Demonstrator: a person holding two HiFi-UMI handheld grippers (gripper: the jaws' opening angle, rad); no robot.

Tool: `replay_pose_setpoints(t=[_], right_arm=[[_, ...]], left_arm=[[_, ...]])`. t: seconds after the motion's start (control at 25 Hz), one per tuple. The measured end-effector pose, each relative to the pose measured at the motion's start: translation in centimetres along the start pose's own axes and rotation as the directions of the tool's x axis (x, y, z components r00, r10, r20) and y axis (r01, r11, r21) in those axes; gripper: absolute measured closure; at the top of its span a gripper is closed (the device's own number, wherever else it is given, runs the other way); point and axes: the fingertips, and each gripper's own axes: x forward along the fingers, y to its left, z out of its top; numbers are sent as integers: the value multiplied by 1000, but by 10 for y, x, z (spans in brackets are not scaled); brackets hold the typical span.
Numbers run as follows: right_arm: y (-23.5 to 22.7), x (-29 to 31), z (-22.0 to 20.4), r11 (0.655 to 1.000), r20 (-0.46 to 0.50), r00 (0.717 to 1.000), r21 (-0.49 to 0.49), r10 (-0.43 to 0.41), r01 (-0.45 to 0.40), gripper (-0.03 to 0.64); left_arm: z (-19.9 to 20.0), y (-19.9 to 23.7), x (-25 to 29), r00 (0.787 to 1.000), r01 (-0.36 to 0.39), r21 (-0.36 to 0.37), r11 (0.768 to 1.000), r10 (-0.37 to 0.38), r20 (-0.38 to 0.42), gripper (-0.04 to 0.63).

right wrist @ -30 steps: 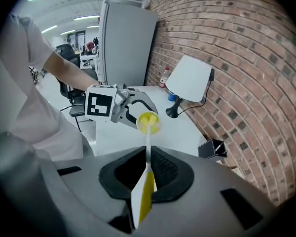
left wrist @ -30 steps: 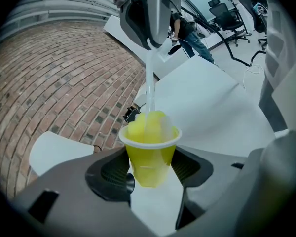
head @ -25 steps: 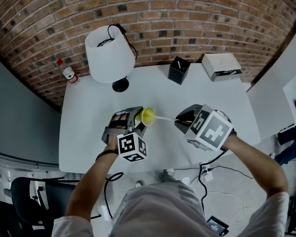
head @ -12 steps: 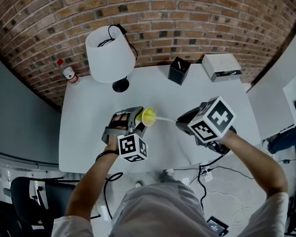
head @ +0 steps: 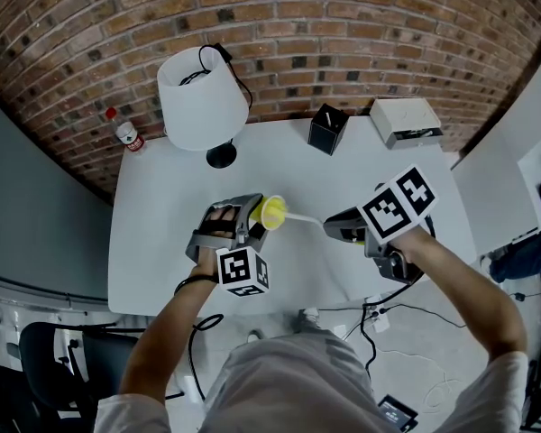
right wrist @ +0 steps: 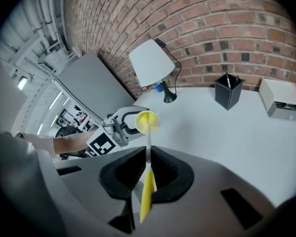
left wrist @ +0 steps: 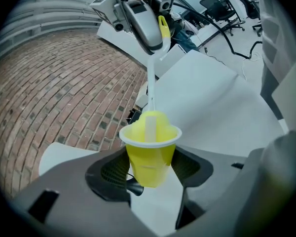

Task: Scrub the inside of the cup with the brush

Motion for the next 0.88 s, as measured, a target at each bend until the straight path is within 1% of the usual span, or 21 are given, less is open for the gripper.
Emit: replay_pose_setpoints(t=[0.28, 0.44, 0.56, 0.64, 0.72, 0.88], right_arm=[[2, -2, 0, 999, -11, 1000, -29, -24, 24, 588], [1, -7, -3, 999, -14, 999, -36, -29, 29, 589], [2, -11, -3, 999, -6, 999, -44, -32, 32, 589], [3, -14, -3, 997, 1, 999, -65, -44, 44, 589], [4, -17, -4, 994, 10, 998, -91, -60, 61, 589], [2, -23, -5, 988, 36, 995, -120, -91, 95, 589]], left_arm=[[-2, -4, 3, 1000, 6, -4, 1000, -6, -1, 324], [-15, -5, 5, 999, 13, -34, 999, -14, -31, 324], [-21, -5, 6, 999, 15, -64, 998, -18, -39, 324], [-24, -5, 7, 999, 18, -100, 995, -23, -40, 324], [-27, -6, 9, 999, 22, -155, 988, -28, -35, 324], [-31, -11, 17, 999, 39, -280, 959, -47, -24, 324]])
